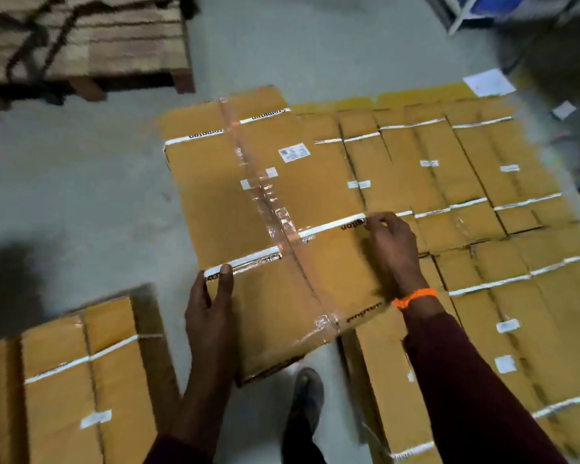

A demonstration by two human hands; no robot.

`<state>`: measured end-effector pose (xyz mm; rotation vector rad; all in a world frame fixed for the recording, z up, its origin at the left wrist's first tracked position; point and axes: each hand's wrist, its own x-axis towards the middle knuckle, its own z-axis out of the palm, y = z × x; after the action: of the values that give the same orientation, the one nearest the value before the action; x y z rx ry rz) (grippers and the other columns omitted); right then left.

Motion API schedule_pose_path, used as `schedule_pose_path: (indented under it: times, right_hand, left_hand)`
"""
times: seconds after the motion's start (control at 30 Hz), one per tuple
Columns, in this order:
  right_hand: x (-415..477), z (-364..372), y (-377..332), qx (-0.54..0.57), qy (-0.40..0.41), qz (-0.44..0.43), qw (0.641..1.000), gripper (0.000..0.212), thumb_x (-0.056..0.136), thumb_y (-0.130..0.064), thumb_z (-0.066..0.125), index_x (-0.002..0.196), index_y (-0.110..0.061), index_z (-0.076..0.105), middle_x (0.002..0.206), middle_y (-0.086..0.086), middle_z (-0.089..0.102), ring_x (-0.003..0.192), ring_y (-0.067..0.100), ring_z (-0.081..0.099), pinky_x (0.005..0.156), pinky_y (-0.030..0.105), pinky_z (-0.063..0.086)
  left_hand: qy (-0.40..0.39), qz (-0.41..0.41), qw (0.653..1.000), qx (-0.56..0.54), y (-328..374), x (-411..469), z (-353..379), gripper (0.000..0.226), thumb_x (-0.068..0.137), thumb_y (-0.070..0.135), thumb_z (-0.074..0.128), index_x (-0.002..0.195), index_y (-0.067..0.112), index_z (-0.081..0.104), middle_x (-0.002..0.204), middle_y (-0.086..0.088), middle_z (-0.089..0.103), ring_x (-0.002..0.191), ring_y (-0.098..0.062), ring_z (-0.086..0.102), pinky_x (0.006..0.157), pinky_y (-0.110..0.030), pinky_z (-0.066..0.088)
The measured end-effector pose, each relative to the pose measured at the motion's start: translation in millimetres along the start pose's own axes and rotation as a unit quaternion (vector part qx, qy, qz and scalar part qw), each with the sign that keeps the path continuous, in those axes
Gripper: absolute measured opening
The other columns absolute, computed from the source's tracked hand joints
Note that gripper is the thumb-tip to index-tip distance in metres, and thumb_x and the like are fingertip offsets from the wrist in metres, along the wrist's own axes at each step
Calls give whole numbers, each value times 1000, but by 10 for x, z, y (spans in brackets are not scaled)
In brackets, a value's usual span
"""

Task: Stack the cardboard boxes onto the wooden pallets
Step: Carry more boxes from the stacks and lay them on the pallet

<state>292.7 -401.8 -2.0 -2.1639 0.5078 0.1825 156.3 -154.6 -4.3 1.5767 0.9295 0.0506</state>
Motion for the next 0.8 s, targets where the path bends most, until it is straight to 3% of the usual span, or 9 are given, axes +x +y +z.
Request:
schedule_pose_path:
  times: [0.13,0.2,0.27,0.37,0.53,0.67,0.8]
  right_hand:
    - [983,-550,150,19,-5,-9,1000,28,79,-30,54,103,-31,67,69,-7,65,64,19,53,62,31,41]
    - [1394,-750,251,44,-19,19,999,34,69,-30,54,99,-37,68,55,-10,58,55,17,45,56,31,36]
    - [1743,-875,344,62,-14,45,997,34,67,-26,56,97,-37,70,47,-11,50,49,15,42,52,29,32]
    - [2194,-938,501,86,21,60,994,33,67,-24,57,94,-37,72,52,-10,55,50,14,45,52,27,34]
    - [2652,-1011,929,110,67,57,990,32,72,-23,54,92,-39,74,83,-10,62,69,9,52,63,28,40]
    - [2757,-1021,1255,162,67,65,982,35,89,-6,47,99,-28,72,84,-8,60,72,2,51,61,14,42]
    - [2843,-1102,1573,175,43,72,981,38,95,-5,43,117,-18,71,88,-4,58,76,0,52,67,15,42]
  left_hand:
    - [-35,39,999,-10,331,393,1090,26,95,61,56,113,44,63,107,30,63,110,-2,60,96,-34,46]
    - [-30,51,998,-9,421,611,1524,33,95,59,57,119,38,65,109,27,65,106,3,60,100,-33,47]
    - [-17,63,998,-5,491,796,1937,41,94,60,58,123,32,67,112,19,68,106,-3,62,104,-37,48]
    - [-11,71,997,-18,487,1022,2513,42,95,57,58,126,29,67,119,12,69,113,-11,62,107,-38,47]
    - [-16,70,997,-10,333,1162,3184,43,98,51,58,136,30,62,131,11,65,123,-7,57,103,-24,43]
    - [-27,74,997,4,36,1179,3416,45,99,53,55,138,33,60,134,15,64,123,-2,58,104,-23,45]
    - [-29,80,996,1,-137,1098,3573,44,101,47,55,141,29,57,135,15,61,118,3,56,91,0,38]
